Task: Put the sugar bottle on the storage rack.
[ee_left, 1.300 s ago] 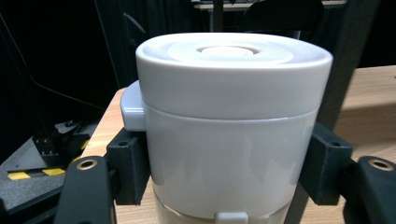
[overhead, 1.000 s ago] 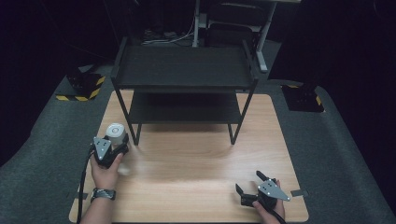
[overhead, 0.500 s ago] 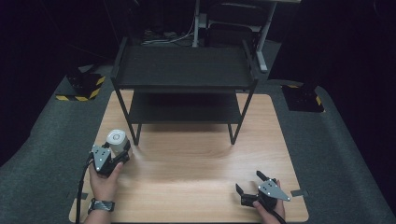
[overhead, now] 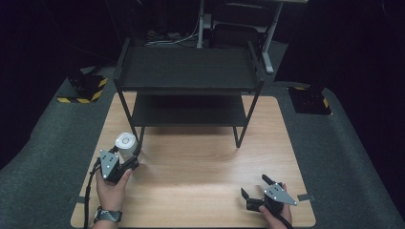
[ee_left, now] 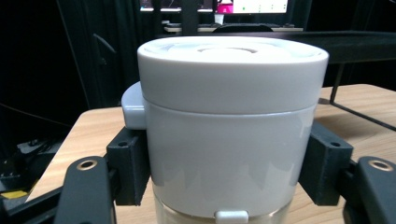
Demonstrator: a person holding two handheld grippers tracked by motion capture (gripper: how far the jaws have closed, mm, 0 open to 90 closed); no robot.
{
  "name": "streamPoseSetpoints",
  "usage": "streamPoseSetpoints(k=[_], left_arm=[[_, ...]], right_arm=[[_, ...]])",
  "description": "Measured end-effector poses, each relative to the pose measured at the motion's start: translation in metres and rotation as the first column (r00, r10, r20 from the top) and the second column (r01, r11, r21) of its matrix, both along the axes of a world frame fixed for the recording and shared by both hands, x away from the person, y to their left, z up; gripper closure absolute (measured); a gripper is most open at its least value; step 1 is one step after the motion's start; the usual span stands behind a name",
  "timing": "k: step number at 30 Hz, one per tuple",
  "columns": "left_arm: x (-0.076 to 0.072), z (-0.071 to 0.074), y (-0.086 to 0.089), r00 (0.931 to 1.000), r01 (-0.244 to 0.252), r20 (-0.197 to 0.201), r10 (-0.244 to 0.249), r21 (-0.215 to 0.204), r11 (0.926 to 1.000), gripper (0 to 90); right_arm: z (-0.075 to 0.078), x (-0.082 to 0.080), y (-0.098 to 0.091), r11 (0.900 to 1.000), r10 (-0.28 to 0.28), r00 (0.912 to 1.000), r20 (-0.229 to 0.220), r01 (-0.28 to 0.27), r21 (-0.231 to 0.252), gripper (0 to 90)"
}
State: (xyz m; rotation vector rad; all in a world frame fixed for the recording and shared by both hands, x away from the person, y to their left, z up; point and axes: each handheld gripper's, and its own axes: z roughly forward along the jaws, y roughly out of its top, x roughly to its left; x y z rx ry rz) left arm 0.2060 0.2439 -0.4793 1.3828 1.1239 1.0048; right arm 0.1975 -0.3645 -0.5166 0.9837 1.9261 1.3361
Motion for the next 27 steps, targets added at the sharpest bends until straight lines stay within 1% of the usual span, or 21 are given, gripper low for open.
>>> streamPoseSetpoints(k=[2, 3, 7, 11, 17, 19, 22, 24, 25, 27], left_arm=[[-0.001, 0.005, -0.006, 0.9999, 0.01, 0.007, -0.01, -0.009, 0.9999, 30.9], [-0.001, 0.005, -0.006, 0.9999, 0.01, 0.007, -0.01, -0.009, 0.9999, 30.9], [-0.001, 0.017, -0.018, 0.9995, 0.03, 0.004, -0.03, -0.019, 0.9994, 30.9], [-0.001, 0.021, -0.024, 0.9992, 0.04, -0.001, -0.04, -0.026, 0.9989, 30.9], [0.002, 0.031, -0.036, 0.9987, 0.051, 0.006, -0.051, -0.036, 0.998, 30.9], [0.005, 0.039, -0.042, 0.9984, 0.055, 0.017, -0.055, -0.028, 0.9981, 30.9], [0.007, 0.043, -0.045, 0.9982, 0.055, 0.025, -0.055, -0.026, 0.9981, 30.9], [0.011, 0.051, -0.05, 0.9976, 0.058, 0.038, -0.057, -0.023, 0.998, 30.9], [0.011, 0.051, -0.05, 0.9976, 0.058, 0.038, -0.057, -0.023, 0.998, 30.9], [0.014, 0.058, -0.054, 0.9972, 0.059, 0.047, -0.059, -0.011, 0.9982, 30.9]], right_arm=[[0.0, 0.0, -0.001, 1.0, 0.005, 1.0, -0.001, -0.005, 0.001, 0.1], [0.0, 0.0, -0.001, 1.0, 0.005, 1.0, -0.001, -0.005, 0.001, 0.1], [0.0, 0.0, -0.001, 1.0, 0.007, 1.0, 0.0, -0.007, -0.002, 0.1], [0.0, 0.0, -0.001, 1.0, 0.009, 1.0, 0.0, -0.009, -0.002, 0.1], [0.0, 0.001, -0.001, 0.9999, 0.012, 0.9999, 0.0, -0.012, 0.0, 0.1], [0.0, 0.001, -0.002, 0.9999, 0.014, 0.9999, 0.001, -0.014, -0.002, 0.1], [0.0, 0.001, -0.002, 0.9999, 0.014, 0.9999, 0.001, -0.014, -0.002, 0.1], [0.0, 0.001, -0.002, 0.9999, 0.016, 0.9999, 0.003, -0.016, -0.004, 0.1], [0.0, 0.001, -0.002, 0.9999, 0.016, 0.9999, 0.003, -0.016, -0.004, 0.1], [0.0, 0.001, -0.002, 0.9998, 0.018, 0.9998, 0.004, -0.018, -0.006, 0.1]])
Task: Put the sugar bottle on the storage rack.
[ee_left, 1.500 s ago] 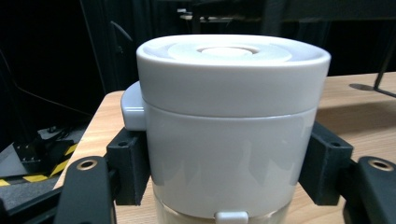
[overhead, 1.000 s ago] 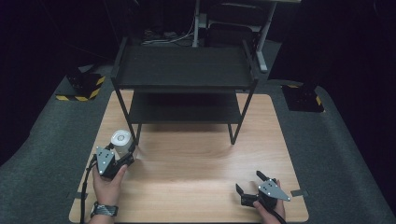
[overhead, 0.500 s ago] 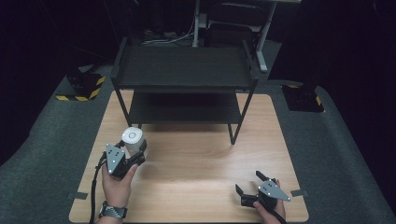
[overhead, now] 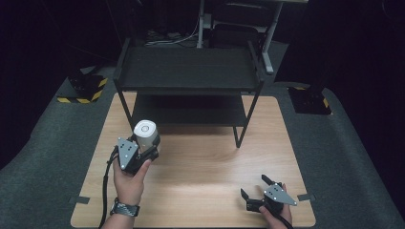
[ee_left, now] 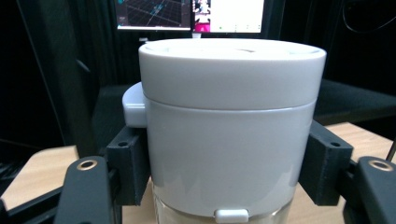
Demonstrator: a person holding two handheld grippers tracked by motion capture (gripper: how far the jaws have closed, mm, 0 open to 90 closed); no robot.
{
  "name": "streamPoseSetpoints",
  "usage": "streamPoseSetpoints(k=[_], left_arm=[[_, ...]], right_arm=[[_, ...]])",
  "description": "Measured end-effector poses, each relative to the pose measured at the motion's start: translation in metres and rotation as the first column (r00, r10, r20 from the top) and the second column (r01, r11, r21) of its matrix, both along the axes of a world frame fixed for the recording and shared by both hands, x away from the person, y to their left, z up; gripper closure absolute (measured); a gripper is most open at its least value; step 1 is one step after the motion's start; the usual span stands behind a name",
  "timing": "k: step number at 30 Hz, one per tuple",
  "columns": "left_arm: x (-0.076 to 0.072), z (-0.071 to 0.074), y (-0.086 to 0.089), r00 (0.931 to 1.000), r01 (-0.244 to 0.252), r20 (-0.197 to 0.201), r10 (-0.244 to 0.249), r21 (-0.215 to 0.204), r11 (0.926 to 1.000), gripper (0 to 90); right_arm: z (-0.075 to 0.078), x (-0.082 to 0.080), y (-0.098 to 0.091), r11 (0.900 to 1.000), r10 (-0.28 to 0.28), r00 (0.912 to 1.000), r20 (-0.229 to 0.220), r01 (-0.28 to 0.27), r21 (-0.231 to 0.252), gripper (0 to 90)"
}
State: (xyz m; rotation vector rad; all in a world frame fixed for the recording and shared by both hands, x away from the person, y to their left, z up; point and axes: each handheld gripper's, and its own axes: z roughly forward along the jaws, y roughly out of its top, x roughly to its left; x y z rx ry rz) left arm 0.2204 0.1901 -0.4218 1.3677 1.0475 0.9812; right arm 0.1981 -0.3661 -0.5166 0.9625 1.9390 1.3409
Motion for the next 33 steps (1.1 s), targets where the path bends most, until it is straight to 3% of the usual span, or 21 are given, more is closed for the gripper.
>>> streamPoseSetpoints(k=[2, 12, 22, 33], left_arm=[[0.005, 0.009, -0.006, 0.9999, 0.003, 0.015, -0.003, -0.002, 1.0, 30.9], [0.023, 0.026, -0.022, 0.9993, 0.002, 0.038, -0.002, -0.005, 1.0, 30.9], [0.047, 0.037, -0.031, 0.9987, -0.026, 0.043, 0.027, -0.026, 0.9993, 30.9], [0.074, 0.042, -0.039, 0.9974, -0.059, 0.041, 0.059, -0.009, 0.9982, 30.9]], right_arm=[[0.0, 0.0, 0.0, 1.0, 0.001, 1.0, -0.001, -0.001, 0.0, 0.1], [0.0, 0.0, -0.001, 1.0, 0.008, 1.0, 0.003, -0.008, -0.002, 0.1], [-0.001, 0.0, -0.002, 0.9999, 0.012, 0.9999, 0.004, -0.012, 0.004, 0.1], [-0.001, 0.0, -0.002, 0.9999, 0.015, 0.9999, 0.005, -0.015, 0.008, 0.1]])
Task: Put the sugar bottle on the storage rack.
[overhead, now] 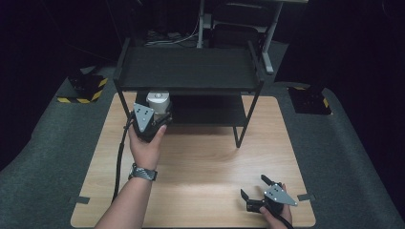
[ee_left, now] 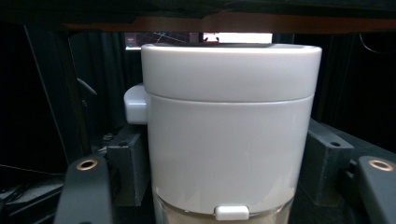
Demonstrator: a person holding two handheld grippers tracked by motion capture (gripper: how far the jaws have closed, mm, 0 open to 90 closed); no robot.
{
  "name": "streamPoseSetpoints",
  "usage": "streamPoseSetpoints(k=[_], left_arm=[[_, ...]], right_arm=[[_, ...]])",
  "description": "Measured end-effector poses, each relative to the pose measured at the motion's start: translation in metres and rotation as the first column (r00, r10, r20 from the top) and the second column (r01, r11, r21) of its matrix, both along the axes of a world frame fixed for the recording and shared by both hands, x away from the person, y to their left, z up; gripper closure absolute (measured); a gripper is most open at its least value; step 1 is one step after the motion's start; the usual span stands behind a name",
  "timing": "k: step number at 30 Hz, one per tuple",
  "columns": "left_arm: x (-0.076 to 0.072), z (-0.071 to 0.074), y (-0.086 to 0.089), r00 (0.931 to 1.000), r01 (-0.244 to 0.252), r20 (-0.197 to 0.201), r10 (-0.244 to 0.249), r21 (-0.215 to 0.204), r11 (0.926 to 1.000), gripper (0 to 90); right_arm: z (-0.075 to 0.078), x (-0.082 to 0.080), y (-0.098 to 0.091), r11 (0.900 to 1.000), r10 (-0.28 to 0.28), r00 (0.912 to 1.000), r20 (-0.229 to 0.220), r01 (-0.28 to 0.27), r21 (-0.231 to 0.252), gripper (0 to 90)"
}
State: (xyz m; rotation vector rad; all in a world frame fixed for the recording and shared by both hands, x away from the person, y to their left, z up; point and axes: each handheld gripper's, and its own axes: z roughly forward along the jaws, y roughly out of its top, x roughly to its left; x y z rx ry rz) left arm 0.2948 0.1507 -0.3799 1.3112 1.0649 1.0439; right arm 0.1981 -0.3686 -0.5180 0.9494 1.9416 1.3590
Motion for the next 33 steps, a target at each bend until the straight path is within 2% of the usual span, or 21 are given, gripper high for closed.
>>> streamPoseSetpoints(k=[6, 11, 15, 18, 29, 33], left_arm=[[0.013, -0.001, -0.003, 0.9998, -0.017, -0.008, 0.017, -0.007, 0.9998, 30.9], [0.026, -0.005, -0.006, 0.9997, -0.023, 0.006, 0.023, -0.008, 0.9997, 30.9], [0.032, -0.006, -0.009, 0.9995, -0.032, -0.001, 0.032, -0.021, 0.9993, 30.9], [0.039, -0.01, -0.013, 0.9994, -0.031, 0.013, 0.031, -0.011, 0.9995, 30.9], [0.052, -0.015, -0.022, 0.9993, -0.036, 0.013, 0.036, -0.012, 0.9993, 30.9], [0.055, -0.016, -0.025, 0.9992, -0.04, -0.003, 0.04, -0.01, 0.9991, 30.8]], right_arm=[[0.0, 0.0, 0.0, 1.0, 0.001, 1.0, 0.001, -0.001, 0.003, 0.1], [0.0, 0.0, -0.001, 1.0, 0.003, 1.0, 0.0, -0.003, 0.006, 0.1], [-0.001, 0.0, -0.001, 1.0, 0.002, 1.0, 0.0, -0.002, 0.007, 0.1], [-0.001, -0.001, -0.002, 1.0, 0.003, 1.0, 0.003, -0.003, 0.01, 0.1], [-0.002, -0.001, -0.002, 0.9999, 0.0, 1.0, 0.005, 0.0, 0.014, 0.1], [-0.002, -0.001, -0.002, 0.9999, 0.0, 1.0, 0.004, 0.0, 0.016, 0.1]])
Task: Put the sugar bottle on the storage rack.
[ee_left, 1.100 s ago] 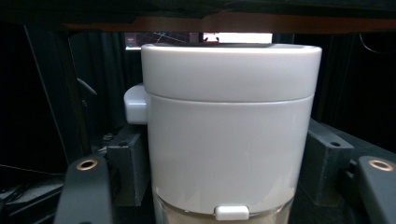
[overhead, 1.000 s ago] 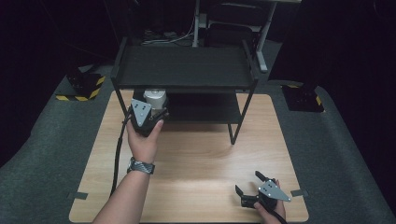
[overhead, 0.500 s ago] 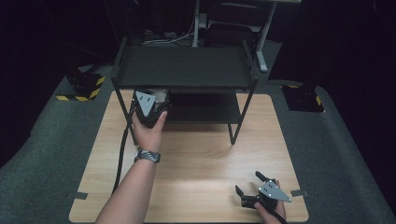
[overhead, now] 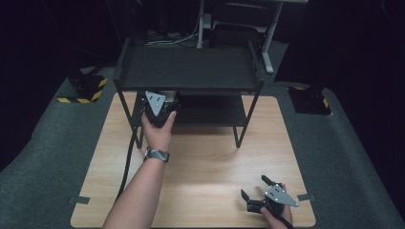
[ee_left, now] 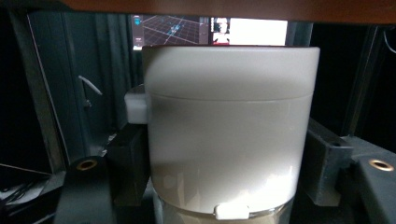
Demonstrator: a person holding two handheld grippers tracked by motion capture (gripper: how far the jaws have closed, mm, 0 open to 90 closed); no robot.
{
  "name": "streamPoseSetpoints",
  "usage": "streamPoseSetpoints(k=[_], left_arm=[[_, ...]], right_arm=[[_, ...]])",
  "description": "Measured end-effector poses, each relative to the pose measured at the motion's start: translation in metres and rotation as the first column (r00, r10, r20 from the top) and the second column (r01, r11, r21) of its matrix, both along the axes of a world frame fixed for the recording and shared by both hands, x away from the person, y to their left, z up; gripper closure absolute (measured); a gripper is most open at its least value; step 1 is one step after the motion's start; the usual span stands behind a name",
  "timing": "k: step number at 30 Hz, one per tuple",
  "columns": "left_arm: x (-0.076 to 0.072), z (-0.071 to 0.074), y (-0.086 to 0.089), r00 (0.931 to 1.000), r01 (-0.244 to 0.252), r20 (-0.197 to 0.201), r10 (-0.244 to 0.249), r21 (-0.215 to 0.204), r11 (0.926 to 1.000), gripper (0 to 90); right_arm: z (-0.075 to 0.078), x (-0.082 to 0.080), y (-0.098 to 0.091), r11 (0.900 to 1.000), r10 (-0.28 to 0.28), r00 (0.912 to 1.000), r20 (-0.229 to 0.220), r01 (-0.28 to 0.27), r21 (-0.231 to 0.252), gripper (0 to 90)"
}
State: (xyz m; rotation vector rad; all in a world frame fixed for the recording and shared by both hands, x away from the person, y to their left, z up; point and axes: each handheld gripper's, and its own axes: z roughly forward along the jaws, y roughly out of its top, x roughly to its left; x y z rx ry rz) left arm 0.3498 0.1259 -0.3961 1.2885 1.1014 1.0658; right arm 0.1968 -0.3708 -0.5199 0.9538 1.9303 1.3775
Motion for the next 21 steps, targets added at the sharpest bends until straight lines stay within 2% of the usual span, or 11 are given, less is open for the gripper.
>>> streamPoseSetpoints(k=[16, 19, 20, 21], left_arm=[[0.0009, 0.0, -0.0019, 0.9999, -0.008, -0.008, 0.008, -0.009, 0.9999, 30.1], [0.0016, 0.0008, -0.0009, 0.9998, -0.013, -0.012, 0.013, -0.014, 0.9998, 25.8], [0.0017, 0.0012, -0.0004, 0.9998, -0.013, -0.015, 0.012, -0.017, 0.9998, 20.0], [0.0013, 0.0022, 0.0001, 0.9997, -0.014, -0.021, 0.014, -0.018, 0.9997, 20.0]], right_arm=[[0.0, 0.0, 0.0001, 1.0, -0.001, 1.0, 0.0, 0.001, 0.0, 0.1], [0.0, 0.0, 0.0001, 1.0, 0.0, 1.0, 0.0, 0.0, 0.0, 0.1], [0.0001, 0.0001, 0.0001, 1.0, 0.001, 1.0, 0.0, -0.001, -0.001, 0.1], [0.0001, 0.0001, 0.0001, 1.0, 0.001, 1.0, 0.0, -0.001, -0.001, 0.1]])
